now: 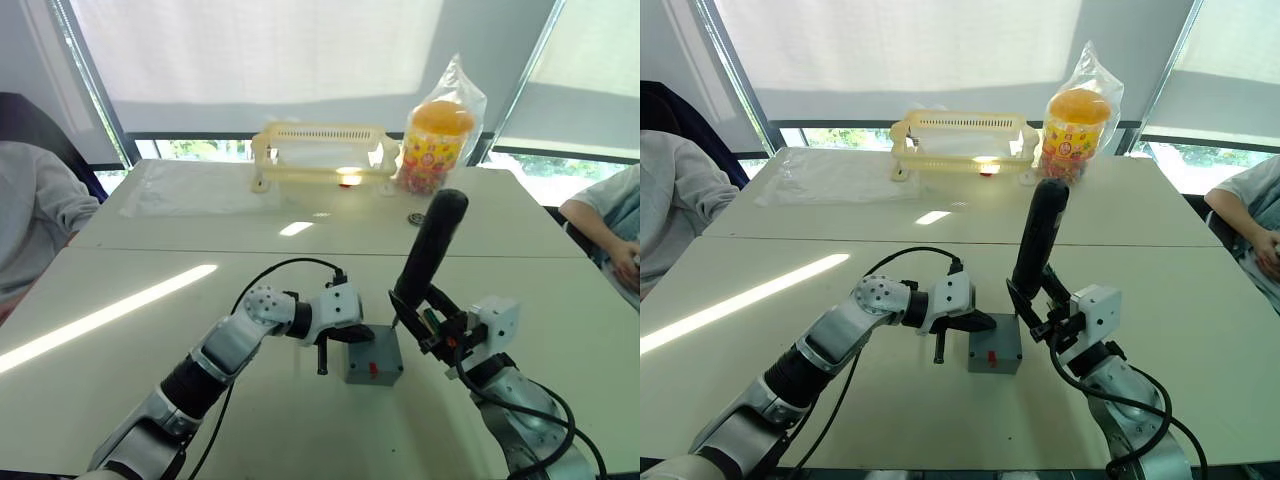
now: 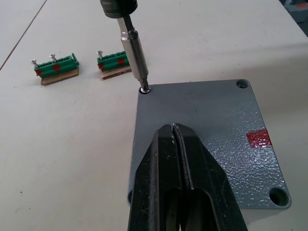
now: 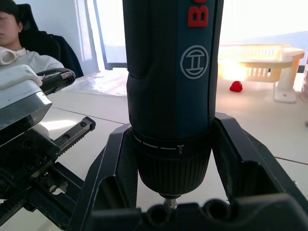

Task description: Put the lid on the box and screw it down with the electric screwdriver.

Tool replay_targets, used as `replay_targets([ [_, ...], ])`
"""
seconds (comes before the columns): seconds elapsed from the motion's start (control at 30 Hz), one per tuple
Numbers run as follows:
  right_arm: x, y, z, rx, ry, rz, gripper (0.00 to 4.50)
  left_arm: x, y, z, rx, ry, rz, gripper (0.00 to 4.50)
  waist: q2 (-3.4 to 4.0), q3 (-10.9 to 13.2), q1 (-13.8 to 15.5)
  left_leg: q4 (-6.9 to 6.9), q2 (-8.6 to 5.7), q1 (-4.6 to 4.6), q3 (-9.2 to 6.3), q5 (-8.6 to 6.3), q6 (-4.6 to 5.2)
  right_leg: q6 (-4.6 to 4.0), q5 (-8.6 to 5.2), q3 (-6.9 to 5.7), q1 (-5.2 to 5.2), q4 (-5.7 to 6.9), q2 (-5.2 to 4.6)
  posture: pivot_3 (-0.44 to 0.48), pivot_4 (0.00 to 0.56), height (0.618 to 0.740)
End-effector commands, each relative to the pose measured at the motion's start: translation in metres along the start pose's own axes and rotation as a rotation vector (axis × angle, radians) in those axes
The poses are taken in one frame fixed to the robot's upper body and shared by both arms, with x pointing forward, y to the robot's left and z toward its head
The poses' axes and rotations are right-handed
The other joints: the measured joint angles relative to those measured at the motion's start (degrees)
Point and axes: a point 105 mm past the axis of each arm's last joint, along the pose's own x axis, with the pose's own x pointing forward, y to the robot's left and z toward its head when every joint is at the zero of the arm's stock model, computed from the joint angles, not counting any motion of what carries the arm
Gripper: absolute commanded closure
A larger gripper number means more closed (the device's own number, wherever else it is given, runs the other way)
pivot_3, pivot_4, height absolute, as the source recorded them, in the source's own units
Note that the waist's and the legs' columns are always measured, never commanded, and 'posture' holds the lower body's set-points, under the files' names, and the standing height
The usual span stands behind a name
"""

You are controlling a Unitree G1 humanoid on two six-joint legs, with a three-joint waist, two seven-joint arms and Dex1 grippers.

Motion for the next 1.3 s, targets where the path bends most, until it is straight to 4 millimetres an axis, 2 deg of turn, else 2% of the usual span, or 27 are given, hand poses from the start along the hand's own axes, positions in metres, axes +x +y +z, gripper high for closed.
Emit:
replay_targets([
  [0.03, -0.013, 0.005, -0.017, 0.05, 0.108, -0.029, 2.72, -0.003, 0.0, -0.023, -0.053, 0.077, 0.005, 4.5, 0.16, 0.2, 0.0, 0.0, -0.01, -0.09, 0.0, 0.05, 0.08, -0.01, 0.0, 0.0, -0.13, 0.02, 0.0, 0.0, 0.15, 0.74],
  [0.13, -0.008, 0.004, 0.013, 0.0, 0.016, -0.053, 2.72, -0.006, 0.001, -0.019, -0.039, 0.066, 0.01, 4.5, 0.73, 0.7, 0.0, 0.04, -0.04, -0.32, 0.07, 0.11, 0.17, -0.02, 0.02, 0.01, -0.44, 0.1, -0.01, 0.0, 0.15, 0.74],
  [0.2, -0.005, 0.003, 0.025, -0.016, -0.016, -0.064, 2.72, -0.008, 0.002, -0.016, -0.031, 0.053, 0.011, 4.5, 0.99, 0.9, 0.0, 0.15, -0.08, -0.78, 0.11, 0.13, 0.2, 0.01, 0.03, 0.02, -0.75, 0.33, 0.01, 0.0, 0.15, 0.74],
  [0.27, -0.004, 0.003, 0.032, -0.015, -0.038, -0.068, 2.72, -0.01, 0.001, -0.012, -0.026, 0.04, 0.014, 4.5, 1.03, 1.1, 0.1, 0.22, -0.09, -1.07, 0.08, 0.17, 0.19, 0.03, 0.05, -0.02, -1.14, 0.58, 0.15, 0.0, 0.15, 0.74],
  [0.37, -0.002, 0.001, 0.041, -0.017, -0.057, -0.074, 2.72, -0.013, -0.001, -0.011, -0.013, 0.042, 0.006, 4.5, 1.02, 1.6, 0.0, 0.29, -0.2, -1.05, 0.03, 0.18, 0.19, 0.1, 0.01, -0.24, -1.19, 0.96, 0.4, 0.0, 0.15, 0.74],
  [0.5, 0.0, -0.005, 0.055, -0.015, -0.095, -0.089, 2.72, -0.018, -0.001, -0.015, -0.01, 0.054, 0.013, 4.5, 1.19, 2.0, 0.0, 0.45, -0.27, -1.04, 0.01, 0.19, 0.19, 0.14, -0.01, -0.32, -1.15, 1.09, 0.49, 0.0, 0.15, 0.74],
  [0.67, 0.004, -0.002, 0.074, -0.031, -0.133, -0.059, 2.72, -0.018, -0.004, -0.018, -0.021, 0.057, 0.009, 4.5, 1.27, 2.5, 0.0, 1.06, -0.24, -1.07, 0.01, 0.19, 0.2, 0.17, -0.03, -0.5, -0.88, 1.24, 0.56, 0.0, 0.15, 0.74],
  [0.87, 0.004, 0.003, 0.074, -0.023, -0.115, -0.034, 2.72, -0.012, -0.007, -0.015, -0.027, 0.043, 0.003, 4.5, 1.26, 2.5, 0.0, 1.21, -0.24, -1.06, -0.01, 0.19, 0.2, 0.2, -0.01, -0.53, -0.79, 1.32, 0.56, 0.0, 0.15, 0.74],
  [1.3, 0.004, 0.001, 0.052, -0.001, -0.078, -0.053, 2.72, -0.008, -0.007, -0.012, -0.026, 0.041, -0.004, 4.5, 1.26, 2.5, -0.1, 1.45, -0.25, -0.97, -0.07, 0.19, 0.2, 0.42, -0.01, -0.54, -0.85, 1.96, 0.63, 0.0, 0.15, 0.74],
])
